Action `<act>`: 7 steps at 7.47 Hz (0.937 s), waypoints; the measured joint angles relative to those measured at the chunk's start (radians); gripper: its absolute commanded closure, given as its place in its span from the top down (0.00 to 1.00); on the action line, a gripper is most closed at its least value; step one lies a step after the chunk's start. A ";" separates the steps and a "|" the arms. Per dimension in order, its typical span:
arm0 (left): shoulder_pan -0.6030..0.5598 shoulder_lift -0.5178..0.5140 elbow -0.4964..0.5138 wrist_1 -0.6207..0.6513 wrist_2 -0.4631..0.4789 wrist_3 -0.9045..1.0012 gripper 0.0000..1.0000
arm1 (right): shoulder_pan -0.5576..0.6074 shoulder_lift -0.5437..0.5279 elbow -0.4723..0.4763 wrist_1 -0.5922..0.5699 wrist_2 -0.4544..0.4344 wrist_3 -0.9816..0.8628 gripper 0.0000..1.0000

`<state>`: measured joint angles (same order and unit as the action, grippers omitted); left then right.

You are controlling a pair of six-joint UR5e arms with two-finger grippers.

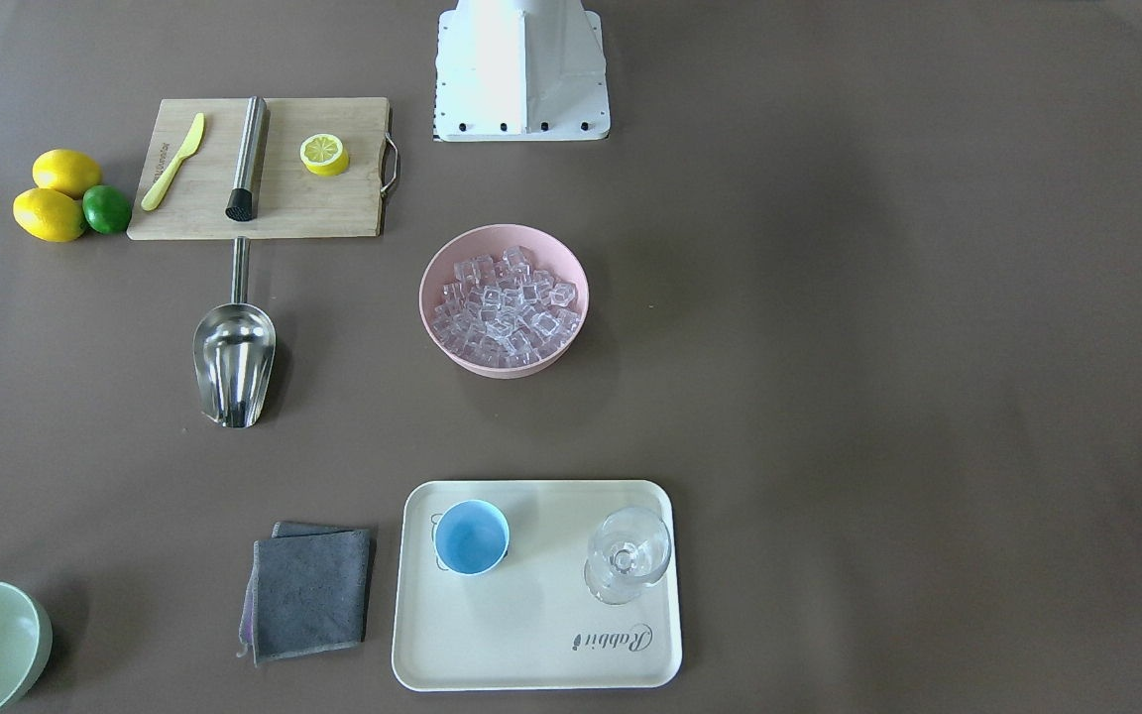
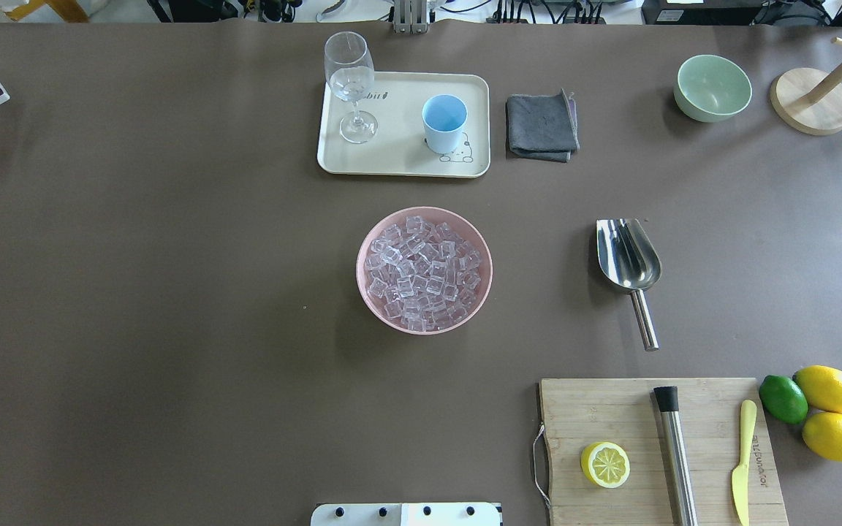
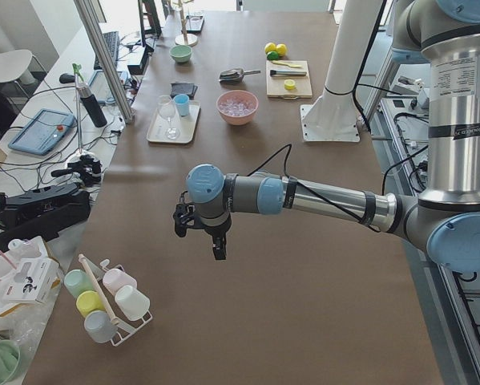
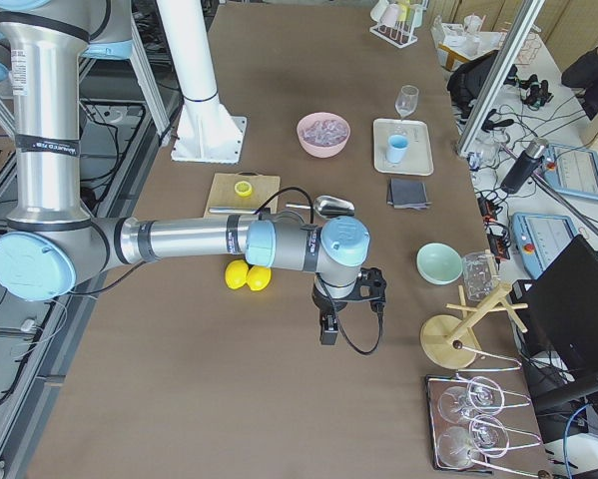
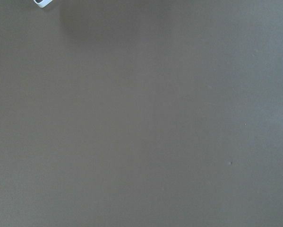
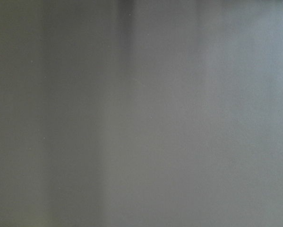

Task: Put ice in cup with scoop

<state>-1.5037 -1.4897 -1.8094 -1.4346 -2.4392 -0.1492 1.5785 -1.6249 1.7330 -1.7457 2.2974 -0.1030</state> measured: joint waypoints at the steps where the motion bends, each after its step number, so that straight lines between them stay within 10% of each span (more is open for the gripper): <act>1: 0.001 0.001 0.006 0.002 0.004 0.002 0.98 | 0.000 -0.002 0.000 0.000 -0.001 -0.001 1.00; 7: 0.010 -0.007 -0.014 -0.004 0.046 0.006 0.98 | 0.000 0.002 -0.004 0.000 -0.003 -0.002 1.00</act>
<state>-1.4936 -1.4966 -1.8229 -1.4383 -2.3929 -0.1427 1.5785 -1.6226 1.7294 -1.7456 2.2942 -0.1055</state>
